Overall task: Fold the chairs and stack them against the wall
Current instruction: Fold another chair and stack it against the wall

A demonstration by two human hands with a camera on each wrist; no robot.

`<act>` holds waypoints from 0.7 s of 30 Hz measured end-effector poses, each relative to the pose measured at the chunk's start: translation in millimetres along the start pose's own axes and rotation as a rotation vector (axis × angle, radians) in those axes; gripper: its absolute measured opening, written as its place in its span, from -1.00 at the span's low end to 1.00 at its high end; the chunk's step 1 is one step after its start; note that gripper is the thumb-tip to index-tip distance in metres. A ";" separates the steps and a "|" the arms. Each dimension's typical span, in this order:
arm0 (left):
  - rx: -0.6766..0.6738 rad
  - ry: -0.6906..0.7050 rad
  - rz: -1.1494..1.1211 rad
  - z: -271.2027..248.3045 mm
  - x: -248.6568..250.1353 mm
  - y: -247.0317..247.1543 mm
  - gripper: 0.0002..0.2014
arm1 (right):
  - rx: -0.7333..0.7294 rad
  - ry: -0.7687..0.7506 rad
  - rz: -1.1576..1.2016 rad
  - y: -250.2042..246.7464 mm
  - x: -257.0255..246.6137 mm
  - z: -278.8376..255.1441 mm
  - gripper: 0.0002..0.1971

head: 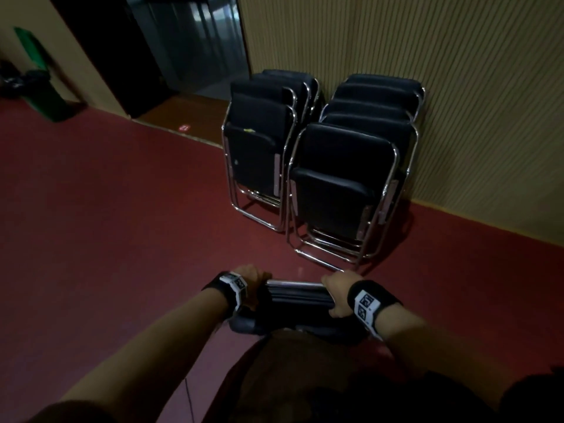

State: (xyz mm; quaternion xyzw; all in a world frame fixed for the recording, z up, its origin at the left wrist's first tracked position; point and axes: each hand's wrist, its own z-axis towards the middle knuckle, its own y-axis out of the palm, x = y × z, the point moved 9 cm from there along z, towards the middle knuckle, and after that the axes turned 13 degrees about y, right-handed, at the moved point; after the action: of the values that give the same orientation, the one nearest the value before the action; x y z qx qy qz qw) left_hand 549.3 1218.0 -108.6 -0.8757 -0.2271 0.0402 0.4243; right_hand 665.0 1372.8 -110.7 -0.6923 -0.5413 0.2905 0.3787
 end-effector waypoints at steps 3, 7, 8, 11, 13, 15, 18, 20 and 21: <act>0.036 0.022 0.045 21.1 -5.7 -32.4 -0.38 | 0.029 0.028 0.001 -15.4 18.9 18.4 -0.44; 0.065 0.065 0.079 58.3 -23.5 -66.9 -0.42 | 0.015 0.091 0.025 -32.7 44.0 53.8 -0.40; 0.061 0.081 0.092 69.7 -29.3 -75.6 -0.42 | 0.017 0.107 0.028 -38.9 50.1 64.6 -0.39; 0.034 0.125 0.077 106.8 -49.1 -91.4 -0.50 | 0.007 0.142 0.033 -52.6 64.3 96.8 -0.39; 0.025 0.134 0.073 143.0 -71.6 -99.6 -0.49 | -0.029 0.176 0.057 -57.5 76.1 127.9 -0.40; 0.030 0.156 0.081 178.6 -90.7 -115.4 -0.44 | -0.056 0.215 0.083 -64.7 90.4 154.6 -0.38; 0.024 0.239 0.112 230.6 -108.9 -162.5 -0.45 | -0.122 0.298 0.134 -80.0 120.7 195.0 -0.32; -0.005 0.295 0.121 265.7 -119.9 -192.6 -0.44 | -0.155 0.368 0.195 -94.1 144.8 220.6 -0.27; -0.017 0.314 0.124 281.6 -124.0 -206.1 -0.42 | -0.152 0.406 0.218 -101.2 157.7 232.8 -0.26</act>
State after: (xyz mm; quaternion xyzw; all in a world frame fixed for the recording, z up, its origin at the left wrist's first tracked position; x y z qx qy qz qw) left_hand 289.5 1479.2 -146.2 -0.8871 -0.1038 -0.0730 0.4438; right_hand 461.0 1587.4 -151.3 -0.8173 -0.3965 0.1430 0.3928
